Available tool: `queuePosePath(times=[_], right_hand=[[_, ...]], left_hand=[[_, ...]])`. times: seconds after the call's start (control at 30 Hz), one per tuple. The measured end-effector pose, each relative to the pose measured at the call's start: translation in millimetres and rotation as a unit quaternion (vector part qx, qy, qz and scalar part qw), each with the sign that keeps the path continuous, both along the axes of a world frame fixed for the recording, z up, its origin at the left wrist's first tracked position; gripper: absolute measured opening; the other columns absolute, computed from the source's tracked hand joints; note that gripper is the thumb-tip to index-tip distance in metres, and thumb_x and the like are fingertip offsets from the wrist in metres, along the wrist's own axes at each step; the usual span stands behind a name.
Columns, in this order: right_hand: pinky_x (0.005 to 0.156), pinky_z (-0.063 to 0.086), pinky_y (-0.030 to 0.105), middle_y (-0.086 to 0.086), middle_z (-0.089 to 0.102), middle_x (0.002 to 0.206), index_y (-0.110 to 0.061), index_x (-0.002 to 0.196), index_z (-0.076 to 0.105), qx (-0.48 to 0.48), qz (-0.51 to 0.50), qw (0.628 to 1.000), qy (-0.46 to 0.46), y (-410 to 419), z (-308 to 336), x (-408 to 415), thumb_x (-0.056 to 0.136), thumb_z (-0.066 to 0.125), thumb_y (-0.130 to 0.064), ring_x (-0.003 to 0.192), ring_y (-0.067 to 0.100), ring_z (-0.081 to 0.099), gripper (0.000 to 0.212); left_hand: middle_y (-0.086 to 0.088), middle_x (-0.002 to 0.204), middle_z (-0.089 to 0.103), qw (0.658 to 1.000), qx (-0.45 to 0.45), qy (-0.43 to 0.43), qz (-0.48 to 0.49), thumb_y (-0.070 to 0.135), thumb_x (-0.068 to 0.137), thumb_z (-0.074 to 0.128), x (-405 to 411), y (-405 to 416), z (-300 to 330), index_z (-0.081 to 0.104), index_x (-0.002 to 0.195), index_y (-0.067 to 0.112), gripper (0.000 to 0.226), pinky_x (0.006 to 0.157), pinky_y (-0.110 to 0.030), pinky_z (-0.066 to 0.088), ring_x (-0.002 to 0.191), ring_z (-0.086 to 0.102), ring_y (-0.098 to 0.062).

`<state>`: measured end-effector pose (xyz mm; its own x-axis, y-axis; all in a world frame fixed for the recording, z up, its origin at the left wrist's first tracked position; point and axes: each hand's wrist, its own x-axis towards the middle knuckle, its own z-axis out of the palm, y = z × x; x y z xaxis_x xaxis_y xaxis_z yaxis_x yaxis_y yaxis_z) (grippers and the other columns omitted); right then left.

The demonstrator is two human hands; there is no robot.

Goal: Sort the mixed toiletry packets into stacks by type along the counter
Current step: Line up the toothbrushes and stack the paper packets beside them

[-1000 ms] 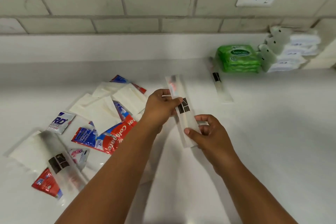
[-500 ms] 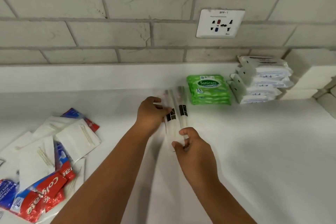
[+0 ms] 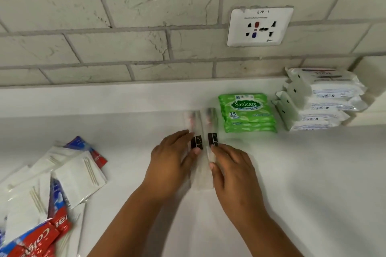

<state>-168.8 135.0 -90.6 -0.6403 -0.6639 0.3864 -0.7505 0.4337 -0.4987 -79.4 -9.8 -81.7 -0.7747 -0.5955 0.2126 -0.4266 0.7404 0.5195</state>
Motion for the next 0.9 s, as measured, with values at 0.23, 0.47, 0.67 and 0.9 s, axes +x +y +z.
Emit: queuePosePath(times=[0.23,0.47,0.67,0.9], right_hand=[[0.102,0.042,0.036,0.000,0.057,0.136,-0.016,0.128,0.060,0.068,0.014,0.997,0.028,-8,-15,-7,0.095,0.033,-0.035,0.132,0.022,0.046,0.047],[0.102,0.041,0.036,-0.001,0.055,0.138,-0.018,0.131,0.058,0.078,0.013,0.997,0.019,-10,-14,-6,0.096,0.030,-0.036,0.132,0.020,0.047,0.048],[0.110,0.033,0.033,-0.001,0.050,0.142,-0.018,0.135,0.053,0.077,0.028,0.996,-0.024,-1,-9,-9,0.097,0.030,-0.041,0.136,0.020,0.041,0.050],[0.113,0.015,0.022,-0.004,0.038,0.151,-0.018,0.142,0.044,0.056,0.045,0.995,-0.066,17,21,36,0.096,0.047,-0.037,0.144,0.010,0.020,0.049]], left_hand=[[0.022,0.157,0.013,0.994,-0.060,-0.092,-0.025,0.058,0.095,0.011,8,13,-14,0.017,0.151,0.037,0.060,0.117,-0.026,0.001,0.145,0.000,0.005],[0.020,0.158,0.013,0.991,-0.077,-0.106,-0.018,0.051,0.098,0.012,5,14,-15,0.017,0.152,0.036,0.056,0.116,-0.029,-0.001,0.144,-0.001,0.005],[0.012,0.159,0.020,0.992,-0.064,-0.108,-0.018,0.048,0.101,0.017,7,16,-13,0.021,0.152,0.029,0.055,0.118,-0.031,0.002,0.147,0.005,-0.004],[0.011,0.161,0.008,0.994,-0.030,-0.107,0.010,0.055,0.099,0.012,82,17,27,0.013,0.153,0.030,0.060,0.120,-0.033,-0.005,0.148,-0.006,-0.007]])
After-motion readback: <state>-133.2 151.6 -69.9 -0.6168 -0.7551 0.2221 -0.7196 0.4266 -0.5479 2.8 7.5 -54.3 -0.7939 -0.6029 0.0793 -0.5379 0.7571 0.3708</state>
